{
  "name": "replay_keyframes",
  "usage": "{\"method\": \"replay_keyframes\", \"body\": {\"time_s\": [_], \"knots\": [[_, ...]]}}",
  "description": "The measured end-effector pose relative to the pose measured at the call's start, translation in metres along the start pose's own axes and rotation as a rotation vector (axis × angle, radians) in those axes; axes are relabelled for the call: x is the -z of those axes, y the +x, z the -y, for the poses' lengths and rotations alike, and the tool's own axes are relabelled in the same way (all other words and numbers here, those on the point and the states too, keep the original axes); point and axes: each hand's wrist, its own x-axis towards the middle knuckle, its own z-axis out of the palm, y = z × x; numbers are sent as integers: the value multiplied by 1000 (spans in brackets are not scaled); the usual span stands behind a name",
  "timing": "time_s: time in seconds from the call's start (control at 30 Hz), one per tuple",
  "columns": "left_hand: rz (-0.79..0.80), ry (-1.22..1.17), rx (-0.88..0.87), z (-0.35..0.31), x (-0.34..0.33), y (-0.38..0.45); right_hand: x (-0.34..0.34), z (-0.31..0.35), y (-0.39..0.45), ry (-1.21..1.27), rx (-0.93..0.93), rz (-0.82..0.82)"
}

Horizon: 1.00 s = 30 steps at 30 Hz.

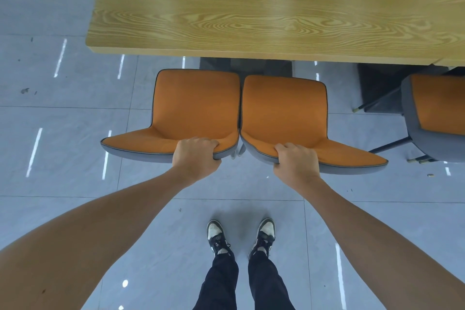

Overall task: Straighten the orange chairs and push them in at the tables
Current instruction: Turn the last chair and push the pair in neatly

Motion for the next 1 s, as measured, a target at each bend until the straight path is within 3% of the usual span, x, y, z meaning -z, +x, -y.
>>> {"method": "replay_keyframes", "body": {"time_s": [1.0], "knots": [[11, -12, 17, 1, -3, 0, -3, -3, 9, 2, 58, -25]]}}
